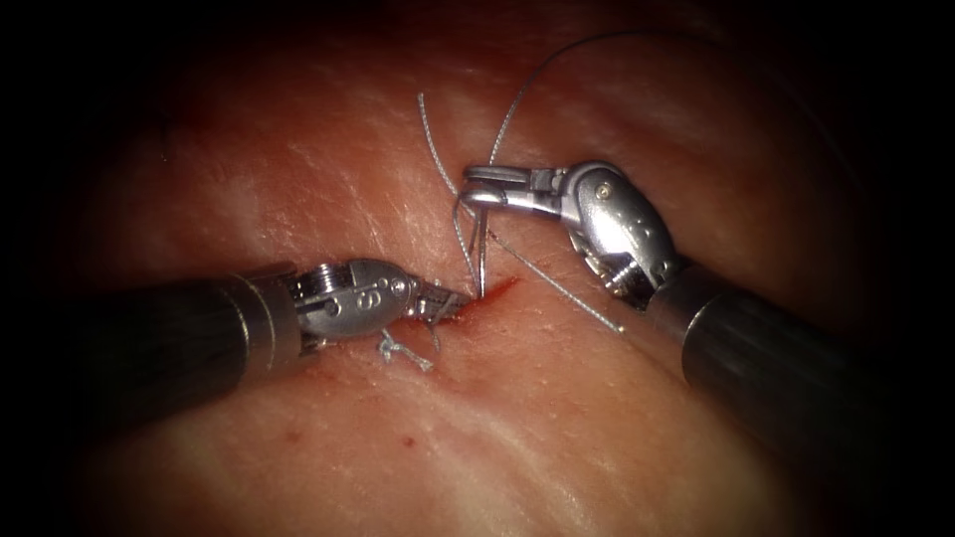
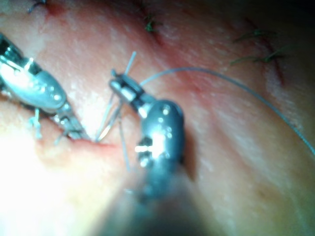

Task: Wound Closure

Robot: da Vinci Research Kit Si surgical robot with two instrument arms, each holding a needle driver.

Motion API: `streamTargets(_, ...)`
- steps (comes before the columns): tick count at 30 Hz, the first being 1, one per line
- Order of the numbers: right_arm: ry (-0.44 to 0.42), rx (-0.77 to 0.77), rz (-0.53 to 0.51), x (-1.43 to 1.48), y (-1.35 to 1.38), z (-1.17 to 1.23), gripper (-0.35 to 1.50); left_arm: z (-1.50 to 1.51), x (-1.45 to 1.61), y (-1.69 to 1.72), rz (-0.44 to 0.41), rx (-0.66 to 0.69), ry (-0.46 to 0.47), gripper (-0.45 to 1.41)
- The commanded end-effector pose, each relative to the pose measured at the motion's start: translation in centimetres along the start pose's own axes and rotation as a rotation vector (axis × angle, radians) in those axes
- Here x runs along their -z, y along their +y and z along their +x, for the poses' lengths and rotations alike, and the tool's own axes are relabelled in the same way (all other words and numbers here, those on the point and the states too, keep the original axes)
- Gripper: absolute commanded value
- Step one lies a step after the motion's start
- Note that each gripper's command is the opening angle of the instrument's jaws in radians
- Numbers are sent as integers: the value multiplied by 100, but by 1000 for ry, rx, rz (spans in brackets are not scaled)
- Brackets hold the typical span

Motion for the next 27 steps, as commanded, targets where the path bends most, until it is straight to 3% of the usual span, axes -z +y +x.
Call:
streamTargets(1,10,-14,13,-7,5,2,-35,0,-8,-3,0,-1,1,-20)
streamTargets(11,-8,-115,183,-20,4,2,-35,2,-7,1,0,0,1,-20)
streamTargets(27,-12,-216,287,-22,-2,5,-35,5,-5,4,0,2,0,-20)
